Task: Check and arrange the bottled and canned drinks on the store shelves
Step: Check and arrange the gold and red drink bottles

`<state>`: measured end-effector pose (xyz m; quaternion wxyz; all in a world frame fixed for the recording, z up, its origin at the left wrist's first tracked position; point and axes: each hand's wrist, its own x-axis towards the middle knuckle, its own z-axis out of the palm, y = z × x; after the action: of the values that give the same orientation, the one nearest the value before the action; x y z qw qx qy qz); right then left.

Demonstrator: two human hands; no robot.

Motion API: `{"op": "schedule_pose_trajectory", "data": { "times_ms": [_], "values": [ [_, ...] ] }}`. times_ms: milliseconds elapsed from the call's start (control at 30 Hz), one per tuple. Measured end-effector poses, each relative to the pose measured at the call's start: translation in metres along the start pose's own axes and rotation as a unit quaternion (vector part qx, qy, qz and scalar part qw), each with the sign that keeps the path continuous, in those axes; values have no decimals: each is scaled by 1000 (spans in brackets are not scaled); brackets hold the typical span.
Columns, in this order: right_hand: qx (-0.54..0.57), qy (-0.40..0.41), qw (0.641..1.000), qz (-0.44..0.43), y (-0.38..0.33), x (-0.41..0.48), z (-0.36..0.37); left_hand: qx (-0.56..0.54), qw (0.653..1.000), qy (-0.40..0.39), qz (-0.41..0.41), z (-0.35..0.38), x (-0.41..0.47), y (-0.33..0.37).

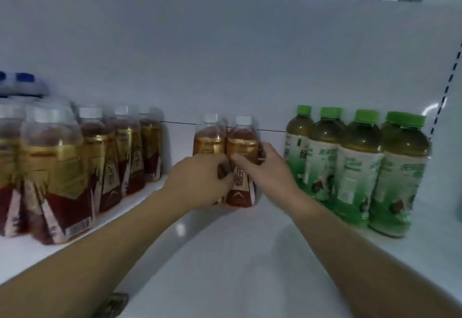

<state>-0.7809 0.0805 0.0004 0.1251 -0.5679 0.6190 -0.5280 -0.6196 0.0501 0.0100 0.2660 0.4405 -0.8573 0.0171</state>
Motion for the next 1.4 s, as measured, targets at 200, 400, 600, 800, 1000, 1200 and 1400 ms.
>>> {"op": "schedule_pose_trajectory", "data": {
  "times_ms": [200, 400, 600, 800, 1000, 1200, 1400],
  "values": [
    [43, 52, 998, 3, 1, -1, -13, -20, 999, 22, 27, -2, 3, 3],
    [256, 76, 962, 53, -20, -12, -28, -523, 845, -90, -63, 7, -16, 17],
    [343, 16, 937, 71, -31, -22, -23, -687, 716, -95, -80, 16, -29, 24],
    [449, -40, 890, 68, -31, -25, -29, -798, 576, -156, -84, 16, -36, 27],
    [341, 74, 937, 13, -32, -19, -22, -735, 668, -98, -66, 19, -31, 28],
    [464, -40, 884, 38, -30, -21, -28, -797, 565, -195, -89, 18, -34, 24],
    [418, 14, 908, 28, -28, -17, -27, -766, 631, -119, -42, 19, -35, 32]
  ]
}}
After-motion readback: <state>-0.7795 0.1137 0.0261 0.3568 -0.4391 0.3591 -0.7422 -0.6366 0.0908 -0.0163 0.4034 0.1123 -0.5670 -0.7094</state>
